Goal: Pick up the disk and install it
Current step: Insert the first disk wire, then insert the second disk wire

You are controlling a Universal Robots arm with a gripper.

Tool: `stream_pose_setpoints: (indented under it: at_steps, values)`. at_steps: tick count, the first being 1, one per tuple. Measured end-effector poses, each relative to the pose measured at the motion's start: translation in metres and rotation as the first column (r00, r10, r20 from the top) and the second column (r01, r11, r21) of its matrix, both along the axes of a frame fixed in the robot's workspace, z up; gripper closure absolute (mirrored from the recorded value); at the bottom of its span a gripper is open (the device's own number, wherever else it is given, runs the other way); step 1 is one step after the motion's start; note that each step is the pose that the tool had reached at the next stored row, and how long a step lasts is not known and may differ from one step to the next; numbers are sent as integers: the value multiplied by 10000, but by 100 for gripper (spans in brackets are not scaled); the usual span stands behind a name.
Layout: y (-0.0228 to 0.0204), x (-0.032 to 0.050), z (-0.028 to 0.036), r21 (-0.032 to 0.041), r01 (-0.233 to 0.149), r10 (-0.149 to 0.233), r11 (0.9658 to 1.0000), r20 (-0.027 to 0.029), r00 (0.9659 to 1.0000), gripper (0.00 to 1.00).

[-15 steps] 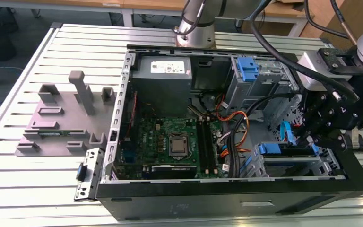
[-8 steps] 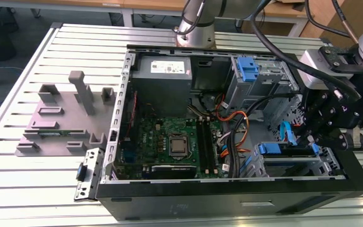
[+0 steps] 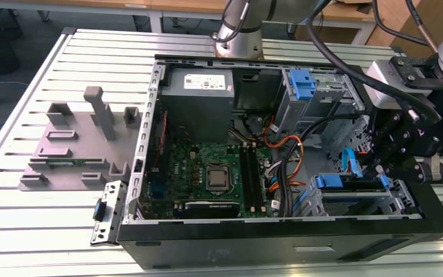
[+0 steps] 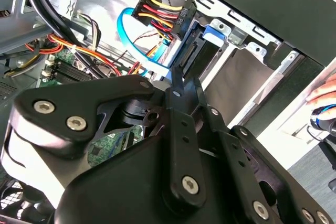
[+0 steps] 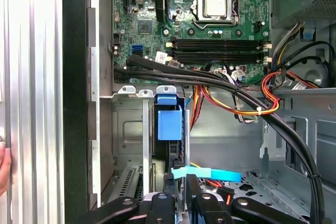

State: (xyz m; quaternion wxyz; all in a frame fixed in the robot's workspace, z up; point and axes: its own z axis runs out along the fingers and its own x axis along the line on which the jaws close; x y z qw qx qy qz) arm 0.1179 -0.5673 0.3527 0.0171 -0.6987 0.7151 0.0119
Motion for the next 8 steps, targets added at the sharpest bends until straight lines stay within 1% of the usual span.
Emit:
stream_pose_setpoints:
  at_steps: [2, 8]
  values:
    - [0, 15, -1, 1, 0, 0, 10000, 0, 10000, 76]
    - [0, 18, -1, 1, 0, 0, 10000, 0, 10000, 76]
